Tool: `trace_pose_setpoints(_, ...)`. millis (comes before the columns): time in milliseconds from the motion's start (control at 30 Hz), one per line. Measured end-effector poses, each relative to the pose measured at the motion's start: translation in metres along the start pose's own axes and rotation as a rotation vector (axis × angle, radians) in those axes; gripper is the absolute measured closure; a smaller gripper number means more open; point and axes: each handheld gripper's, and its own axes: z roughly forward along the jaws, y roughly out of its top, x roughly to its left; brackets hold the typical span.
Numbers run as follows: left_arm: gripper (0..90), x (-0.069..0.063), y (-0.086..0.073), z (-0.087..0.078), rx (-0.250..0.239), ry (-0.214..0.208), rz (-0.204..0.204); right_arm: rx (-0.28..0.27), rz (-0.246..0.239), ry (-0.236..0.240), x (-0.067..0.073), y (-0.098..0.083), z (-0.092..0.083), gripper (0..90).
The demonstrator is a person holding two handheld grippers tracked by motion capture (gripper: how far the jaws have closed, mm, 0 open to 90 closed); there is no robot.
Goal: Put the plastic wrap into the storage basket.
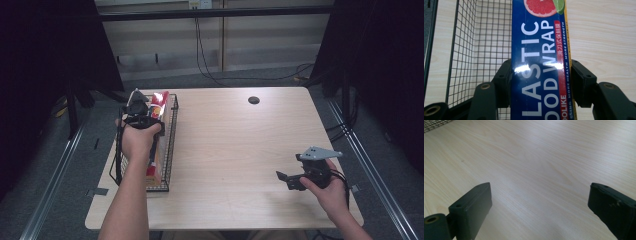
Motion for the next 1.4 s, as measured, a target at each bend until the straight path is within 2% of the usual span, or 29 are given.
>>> trace_pose_setpoints(133, 44.2, 0.005, -0.002, -0.001, -0.001, 0.008, -0.010, 0.000, 0.001, -0.004, 0.000, 0.000, 0.000, 5.2)
trace_pose_setpoints(167, 44.2, 0.006, -0.002, -0.001, -0.001, 0.008, -0.007, 0.002, -0.001, -0.001, 0.001, 0.000, 0.000, 5.2)
trace_pose_setpoints(200, 44.2, 0.008, -0.002, -0.003, 0.004, 0.027, 0.008, 0.001, -0.003, -0.001, 0.001, 0.000, 0.001, 5.2)
trace_pose_setpoints(233, 44.2, 0.007, -0.003, -0.002, 0.002, 0.009, -0.015, 0.001, -0.002, -0.001, 0.001, 0.000, 0.001, 5.2)
trace_pose_setpoints(367, 44.1, 0.010, -0.005, -0.003, -0.005, 0.020, -0.023, -0.001, -0.005, -0.001, 0.001, 0.000, 0.000, 5.2)
trace_pose_setpoints(600, 44.1, 0.013, -0.007, -0.001, 0.001, 0.017, -0.026, 0.005, -0.005, 0.005, 0.002, 0.000, 0.000, 5.2)
trace_pose_setpoints(733, 44.1, 0.016, -0.009, 0.001, 0.008, 0.022, -0.015, 0.003, -0.007, 0.002, 0.002, 0.000, 0.000, 5.1)
trace_pose_setpoints(900, 44.1, 0.019, -0.010, 0.004, 0.014, 0.013, -0.023, 0.007, -0.006, 0.003, 0.002, 0.000, 0.001, 5.2)
trace_pose_setpoints(1233, 44.1, 0.027, -0.013, 0.008, 0.014, 0.024, -0.019, 0.009, -0.004, 0.007, 0.004, 0.001, 0.001, 5.2)
trace_pose_setpoints(1367, 44.1, 0.027, -0.014, 0.011, 0.020, 0.026, -0.032, 0.010, -0.007, 0.007, 0.003, 0.001, 0.001, 5.2)
trace_pose_setpoints(1400, 44.1, 0.028, -0.014, 0.012, 0.024, 0.029, -0.018, 0.010, -0.009, 0.009, 0.003, 0.000, 0.002, 5.2)
